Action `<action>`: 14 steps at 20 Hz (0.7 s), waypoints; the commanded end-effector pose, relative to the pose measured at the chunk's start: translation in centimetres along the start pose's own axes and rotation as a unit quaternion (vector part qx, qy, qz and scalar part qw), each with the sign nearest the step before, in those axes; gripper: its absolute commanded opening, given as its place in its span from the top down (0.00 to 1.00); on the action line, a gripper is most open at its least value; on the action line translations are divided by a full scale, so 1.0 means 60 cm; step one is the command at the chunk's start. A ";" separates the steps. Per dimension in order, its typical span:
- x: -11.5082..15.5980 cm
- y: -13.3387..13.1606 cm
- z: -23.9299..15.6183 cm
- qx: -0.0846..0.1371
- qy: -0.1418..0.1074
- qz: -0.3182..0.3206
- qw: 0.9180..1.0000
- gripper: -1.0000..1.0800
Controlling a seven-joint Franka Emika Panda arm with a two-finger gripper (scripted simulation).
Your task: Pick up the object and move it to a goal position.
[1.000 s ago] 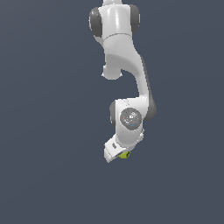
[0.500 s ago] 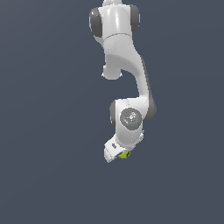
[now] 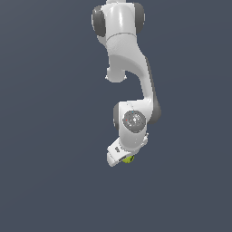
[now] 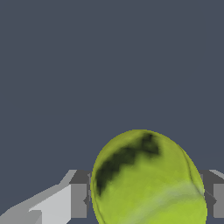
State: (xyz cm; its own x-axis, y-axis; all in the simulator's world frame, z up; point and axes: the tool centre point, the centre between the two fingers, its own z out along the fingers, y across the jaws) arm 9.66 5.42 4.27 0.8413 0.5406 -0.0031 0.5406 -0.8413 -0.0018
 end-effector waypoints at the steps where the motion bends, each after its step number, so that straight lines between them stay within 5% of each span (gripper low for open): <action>1: -0.007 0.002 -0.007 -0.001 0.001 0.000 1.000 1.00; 14: -0.103 0.013 -0.070 -0.001 0.001 0.000 1.000 1.00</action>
State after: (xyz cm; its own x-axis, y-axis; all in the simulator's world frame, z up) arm 5.58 2.03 7.77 0.8413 0.5406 -0.0032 0.5405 -0.8413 -0.0016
